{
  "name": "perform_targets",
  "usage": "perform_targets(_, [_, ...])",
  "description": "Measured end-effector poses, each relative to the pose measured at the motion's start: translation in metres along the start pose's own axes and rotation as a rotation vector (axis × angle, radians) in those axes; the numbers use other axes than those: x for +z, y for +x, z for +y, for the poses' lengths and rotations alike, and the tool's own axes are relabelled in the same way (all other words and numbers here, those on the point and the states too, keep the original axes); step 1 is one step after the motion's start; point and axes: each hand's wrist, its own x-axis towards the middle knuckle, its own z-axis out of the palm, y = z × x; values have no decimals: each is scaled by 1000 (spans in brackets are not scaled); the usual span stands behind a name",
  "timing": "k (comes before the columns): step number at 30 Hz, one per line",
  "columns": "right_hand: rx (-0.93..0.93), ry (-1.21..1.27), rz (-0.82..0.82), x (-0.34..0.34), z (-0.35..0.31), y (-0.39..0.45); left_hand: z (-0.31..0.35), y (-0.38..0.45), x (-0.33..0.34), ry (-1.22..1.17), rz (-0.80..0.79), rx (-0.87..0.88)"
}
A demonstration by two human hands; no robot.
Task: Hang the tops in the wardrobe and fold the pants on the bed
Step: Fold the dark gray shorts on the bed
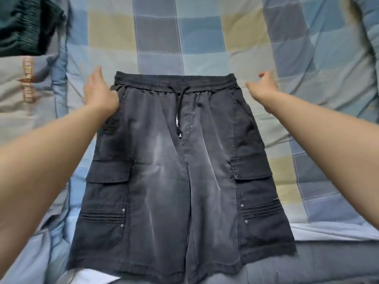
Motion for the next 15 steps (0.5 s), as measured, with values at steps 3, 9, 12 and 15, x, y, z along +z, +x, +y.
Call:
perform_targets(3, [166,-47,-163,11,67,-23,-23,-69,35,161,-185,76])
perform_targets(9, [267,-73,-154,11,179,-105,-75,-205,86,345,-433,108])
perform_targets(12, [280,-21,-219,8,212,-143,-93,-247,91,455,-467,132])
perform_targets(15, [302,8,-333,0,239,-174,-88,-279,90,475,-487,69])
